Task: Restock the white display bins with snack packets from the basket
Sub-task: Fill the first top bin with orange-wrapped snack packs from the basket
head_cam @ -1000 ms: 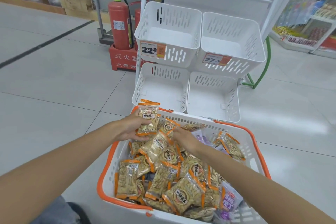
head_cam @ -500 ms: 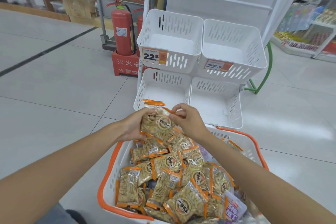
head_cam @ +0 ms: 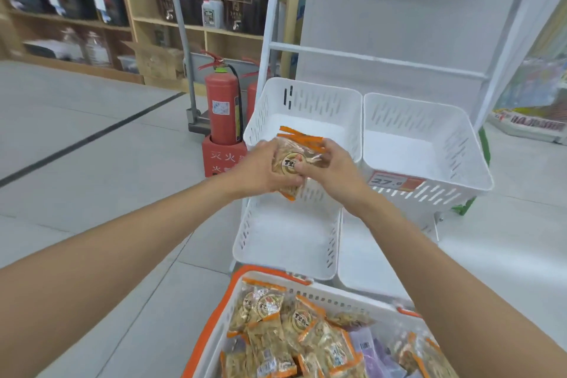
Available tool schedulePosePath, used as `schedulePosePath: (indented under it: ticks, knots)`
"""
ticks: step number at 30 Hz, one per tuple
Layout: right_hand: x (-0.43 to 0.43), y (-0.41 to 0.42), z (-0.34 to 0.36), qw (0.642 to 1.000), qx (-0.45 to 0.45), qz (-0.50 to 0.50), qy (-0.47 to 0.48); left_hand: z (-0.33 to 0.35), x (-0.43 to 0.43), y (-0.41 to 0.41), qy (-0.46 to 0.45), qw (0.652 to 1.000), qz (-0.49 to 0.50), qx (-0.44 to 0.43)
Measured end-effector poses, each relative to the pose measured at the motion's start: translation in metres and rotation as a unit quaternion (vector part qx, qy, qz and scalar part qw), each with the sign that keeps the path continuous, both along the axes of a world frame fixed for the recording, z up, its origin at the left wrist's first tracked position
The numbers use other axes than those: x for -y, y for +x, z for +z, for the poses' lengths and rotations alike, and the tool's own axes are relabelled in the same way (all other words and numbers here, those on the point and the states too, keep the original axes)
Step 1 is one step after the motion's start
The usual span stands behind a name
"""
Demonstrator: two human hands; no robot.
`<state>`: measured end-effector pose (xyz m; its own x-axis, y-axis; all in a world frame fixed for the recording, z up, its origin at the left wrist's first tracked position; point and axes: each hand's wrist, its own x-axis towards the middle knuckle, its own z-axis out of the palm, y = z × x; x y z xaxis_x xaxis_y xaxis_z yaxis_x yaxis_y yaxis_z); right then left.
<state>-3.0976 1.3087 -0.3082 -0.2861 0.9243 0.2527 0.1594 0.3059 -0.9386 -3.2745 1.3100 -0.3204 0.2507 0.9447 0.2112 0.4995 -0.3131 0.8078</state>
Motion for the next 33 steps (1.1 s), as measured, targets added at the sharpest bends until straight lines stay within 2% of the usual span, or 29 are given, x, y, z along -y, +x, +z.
schedulePosePath:
  ticks: [4, 7, 9, 10, 12, 13, 15, 17, 22, 26, 28, 30, 33]
  knots:
    - [-0.076, -0.024, 0.028, 0.99, 0.06, -0.042, 0.124, 0.036, -0.064, -0.013, 0.14, 0.981, 0.117, -0.059]
    - [-0.123, -0.036, 0.03, 0.975, 0.109, -0.071, 0.179, 0.04, -0.12, -0.025, 0.129, 0.98, 0.133, -0.072]
    - [-0.144, -0.041, 0.015, 0.973, 0.143, -0.07, 0.167, 0.028, -0.145, -0.038, 0.095, 0.979, 0.132, -0.121]
    - [-0.153, -0.042, 0.004, 0.973, 0.167, -0.057, 0.147, 0.019, -0.152, -0.045, 0.086, 0.971, 0.141, -0.172]
    - [-0.166, -0.044, -0.014, 0.977, 0.206, 0.007, 0.063, 0.001, -0.154, -0.061, 0.084, 0.945, 0.151, -0.278]
    - [-0.169, -0.044, -0.018, 0.976, 0.21, 0.054, -0.001, -0.005, -0.153, -0.067, 0.081, 0.941, 0.141, -0.297]
    - [-0.172, -0.043, -0.019, 0.961, 0.213, 0.126, -0.123, -0.013, -0.149, -0.076, 0.058, 0.956, 0.115, -0.263]
    - [-0.177, -0.041, -0.019, 0.948, 0.215, 0.164, -0.165, -0.013, -0.145, -0.082, 0.032, 0.97, 0.095, -0.224]
    - [-0.18, -0.041, -0.017, 0.932, 0.235, 0.202, -0.188, -0.018, -0.145, -0.095, -0.013, 0.982, 0.066, -0.177]
    - [-0.18, -0.044, -0.013, 0.928, 0.267, 0.176, -0.192, -0.018, -0.144, -0.089, -0.064, 0.997, 0.019, -0.024]
    - [-0.18, -0.047, -0.011, 0.939, 0.217, 0.167, -0.211, -0.014, -0.14, -0.084, -0.109, 0.994, 0.024, 0.022]
    - [-0.18, -0.051, -0.009, 0.949, 0.167, 0.161, -0.212, -0.013, -0.139, -0.083, -0.102, 0.993, 0.034, 0.041]
    - [-0.181, -0.058, -0.013, 0.956, 0.199, 0.133, -0.169, -0.013, -0.139, -0.081, -0.056, 0.996, 0.065, 0.022]
